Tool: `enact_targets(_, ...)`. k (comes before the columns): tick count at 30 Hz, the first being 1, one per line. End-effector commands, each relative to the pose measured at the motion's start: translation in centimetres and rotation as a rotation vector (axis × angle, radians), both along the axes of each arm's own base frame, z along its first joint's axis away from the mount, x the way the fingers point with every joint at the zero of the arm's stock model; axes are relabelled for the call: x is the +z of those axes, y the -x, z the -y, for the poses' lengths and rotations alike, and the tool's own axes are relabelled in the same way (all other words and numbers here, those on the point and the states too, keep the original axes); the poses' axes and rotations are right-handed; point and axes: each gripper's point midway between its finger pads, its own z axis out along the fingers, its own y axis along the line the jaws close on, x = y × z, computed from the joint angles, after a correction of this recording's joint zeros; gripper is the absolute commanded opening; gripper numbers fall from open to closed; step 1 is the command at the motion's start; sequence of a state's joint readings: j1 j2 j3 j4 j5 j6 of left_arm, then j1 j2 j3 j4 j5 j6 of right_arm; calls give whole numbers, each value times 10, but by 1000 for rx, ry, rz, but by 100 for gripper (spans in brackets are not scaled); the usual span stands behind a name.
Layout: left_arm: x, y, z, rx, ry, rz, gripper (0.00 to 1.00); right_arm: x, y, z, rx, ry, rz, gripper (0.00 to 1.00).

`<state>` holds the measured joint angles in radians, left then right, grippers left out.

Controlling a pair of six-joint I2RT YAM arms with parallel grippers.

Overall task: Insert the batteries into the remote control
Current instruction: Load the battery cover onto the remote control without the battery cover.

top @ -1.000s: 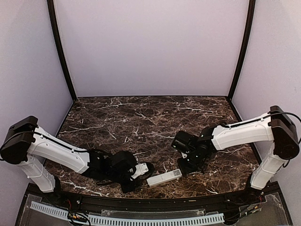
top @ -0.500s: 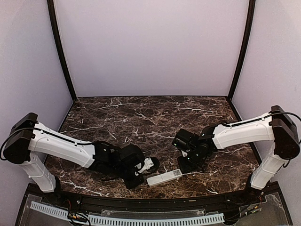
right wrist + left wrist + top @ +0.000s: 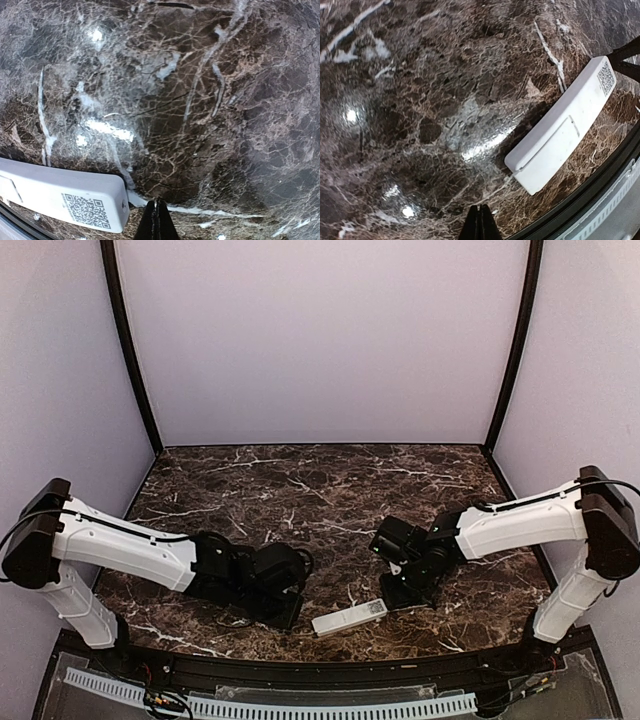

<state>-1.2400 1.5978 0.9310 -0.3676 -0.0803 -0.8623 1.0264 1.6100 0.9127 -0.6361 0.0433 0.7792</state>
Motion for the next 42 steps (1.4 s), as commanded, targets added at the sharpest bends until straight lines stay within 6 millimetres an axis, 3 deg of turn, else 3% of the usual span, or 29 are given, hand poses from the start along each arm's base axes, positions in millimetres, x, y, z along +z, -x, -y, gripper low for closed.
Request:
enact_targets(1,-21,14,-4,222,18,-175,0,2,-4,4,-43,5,17,0)
enact_targets(7,-38,19,-15,309,-113,-238,0,9,-11,-3,-56,-2,44,0)
enact_targets(10,-42,26,-8,321,-102,-297,0,11,-11,-4,-41,6,54,0)
enact_targets(17,-57,33,-11,471,-117,-372,0,0,3,2,-8,35,30,0)
enact_targets(25,-55,33,-3,467,-175,-365,0,-12,6,-2,7,29,35,0)
enact_targets(32,-58,36,-17,517,-209,-367,0,-18,8,-1,9,36,44,0)
enact_targets(42,-46,28,-44,605,-241,-294,0,-22,5,-1,35,63,56,0)
